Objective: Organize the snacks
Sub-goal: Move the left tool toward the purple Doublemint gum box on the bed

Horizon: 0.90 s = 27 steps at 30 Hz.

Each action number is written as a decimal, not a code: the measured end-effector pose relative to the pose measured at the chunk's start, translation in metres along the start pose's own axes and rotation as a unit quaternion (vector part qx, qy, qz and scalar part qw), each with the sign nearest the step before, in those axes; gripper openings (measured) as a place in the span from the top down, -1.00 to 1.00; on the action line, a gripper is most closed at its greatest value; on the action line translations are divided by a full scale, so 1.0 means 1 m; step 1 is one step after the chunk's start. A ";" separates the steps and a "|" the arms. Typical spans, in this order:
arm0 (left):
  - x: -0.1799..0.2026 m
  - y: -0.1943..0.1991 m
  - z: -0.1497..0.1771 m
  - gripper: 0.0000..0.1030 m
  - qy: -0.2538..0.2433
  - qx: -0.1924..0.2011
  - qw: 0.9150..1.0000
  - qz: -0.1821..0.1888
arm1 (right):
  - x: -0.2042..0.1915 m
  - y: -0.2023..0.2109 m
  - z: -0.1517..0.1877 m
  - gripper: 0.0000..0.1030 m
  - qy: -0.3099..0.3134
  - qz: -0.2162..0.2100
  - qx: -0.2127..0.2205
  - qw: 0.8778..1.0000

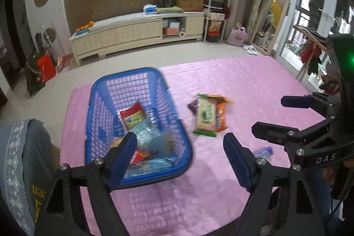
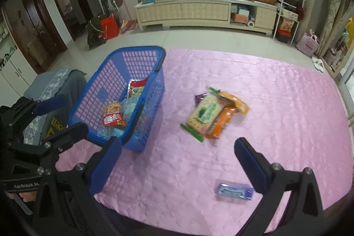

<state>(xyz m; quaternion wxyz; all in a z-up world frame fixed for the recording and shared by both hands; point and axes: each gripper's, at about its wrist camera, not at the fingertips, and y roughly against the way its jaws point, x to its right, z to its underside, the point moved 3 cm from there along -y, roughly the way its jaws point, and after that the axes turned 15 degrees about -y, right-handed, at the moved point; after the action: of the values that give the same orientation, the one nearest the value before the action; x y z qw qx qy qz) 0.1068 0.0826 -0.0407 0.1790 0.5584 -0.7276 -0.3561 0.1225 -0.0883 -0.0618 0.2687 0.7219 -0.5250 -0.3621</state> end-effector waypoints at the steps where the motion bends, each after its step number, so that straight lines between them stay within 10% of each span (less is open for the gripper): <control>1: 0.007 0.002 -0.003 -0.58 -0.004 0.002 1.000 0.000 | 0.006 0.007 0.000 -0.99 0.001 0.001 0.005 1.000; 27: 0.146 -0.056 -0.016 -0.59 -0.103 0.001 0.991 0.082 | 0.149 0.038 0.044 -0.99 -0.023 0.055 0.052 0.997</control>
<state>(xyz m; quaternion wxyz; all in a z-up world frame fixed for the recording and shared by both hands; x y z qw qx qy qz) 0.1100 -0.0663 -0.0900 0.1314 0.4569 -0.7859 -0.3954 0.0938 -0.2425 -0.0946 0.2385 0.6964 -0.5880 -0.3351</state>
